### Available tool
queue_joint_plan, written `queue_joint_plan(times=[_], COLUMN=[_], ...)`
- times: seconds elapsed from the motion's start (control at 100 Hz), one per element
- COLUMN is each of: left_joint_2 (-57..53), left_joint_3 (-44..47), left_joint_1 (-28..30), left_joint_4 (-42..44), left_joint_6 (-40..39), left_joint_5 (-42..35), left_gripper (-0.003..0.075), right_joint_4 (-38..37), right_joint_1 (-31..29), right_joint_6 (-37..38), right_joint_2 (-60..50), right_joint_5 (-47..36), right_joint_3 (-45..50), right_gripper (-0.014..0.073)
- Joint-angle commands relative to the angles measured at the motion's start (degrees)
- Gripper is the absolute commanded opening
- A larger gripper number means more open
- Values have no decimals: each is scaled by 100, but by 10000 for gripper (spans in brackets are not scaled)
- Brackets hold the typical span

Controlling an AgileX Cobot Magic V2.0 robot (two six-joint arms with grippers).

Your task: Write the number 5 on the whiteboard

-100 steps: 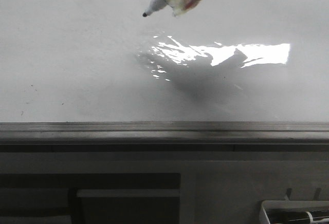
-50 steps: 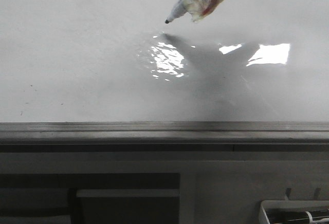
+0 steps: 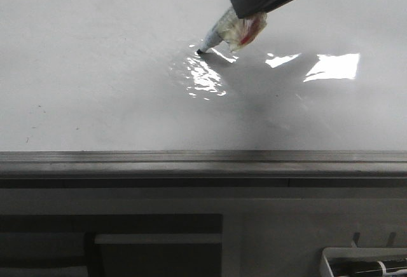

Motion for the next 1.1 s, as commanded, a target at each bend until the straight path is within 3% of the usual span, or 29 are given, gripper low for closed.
queue_joint_plan(times=[0.0, 0.48, 0.8, 1.09], left_joint_2=[22, 22, 22, 22], left_joint_3=[-157, -157, -157, -157], left_joint_1=[23, 23, 23, 23], left_joint_4=[-188, -188, -188, -188], left_joint_6=[-42, -42, -42, -42], left_joint_5=[-254, -405, -413, -424], left_gripper=[-20, -20, -20, -20], right_joint_4=[-70, -71, -1195, -846], right_joint_1=[-31, 41, -163, -28], right_joint_6=[0, 0, 1347, 1356], right_joint_2=[-7, -7, -110, -133], right_joint_5=[-73, 552, 1267, 1438], right_joint_3=[-161, -161, -161, 75], right_gripper=[-40, -40, -40, -40])
